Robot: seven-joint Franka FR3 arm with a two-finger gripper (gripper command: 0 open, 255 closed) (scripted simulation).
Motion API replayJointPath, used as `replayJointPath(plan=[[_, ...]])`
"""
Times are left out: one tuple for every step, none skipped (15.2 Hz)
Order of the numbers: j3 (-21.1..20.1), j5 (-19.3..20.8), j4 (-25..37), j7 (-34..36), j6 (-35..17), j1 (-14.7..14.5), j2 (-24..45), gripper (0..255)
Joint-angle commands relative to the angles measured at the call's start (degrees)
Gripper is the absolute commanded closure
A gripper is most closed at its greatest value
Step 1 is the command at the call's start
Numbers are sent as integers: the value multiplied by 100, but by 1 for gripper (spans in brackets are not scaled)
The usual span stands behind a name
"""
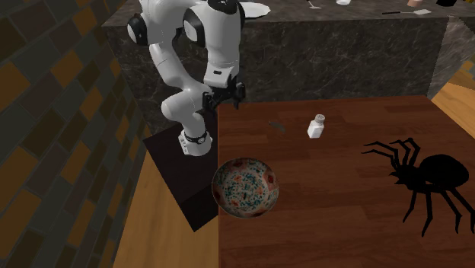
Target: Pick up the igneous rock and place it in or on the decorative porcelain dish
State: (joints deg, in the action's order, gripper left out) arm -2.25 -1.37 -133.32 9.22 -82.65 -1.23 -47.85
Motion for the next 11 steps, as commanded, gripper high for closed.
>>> replayJointPath(plan=[[0, 0, 0, 0, 0, 0, 0, 0], [-125, 3, 98, 21, -78, -55, 184, 0], [-249, 12, 200, 43, -151, -106, 369, 0], [-374, 26, 307, 67, -220, -153, 556, 0], [-498, 46, 419, 93, -284, -199, 744, 0], [-622, 73, 534, 121, -344, -241, 934, 0], [-747, 106, 654, 152, -398, -279, 1125, 0], [-872, 145, 778, 185, -448, -315, 1317, 0], [-997, 191, 906, 220, -493, -349, 1512, 0], [-1124, 244, 1038, 259, -533, -380, 1707, 0], [-1251, 305, 1175, 300, -567, -409, 1905, 0]])
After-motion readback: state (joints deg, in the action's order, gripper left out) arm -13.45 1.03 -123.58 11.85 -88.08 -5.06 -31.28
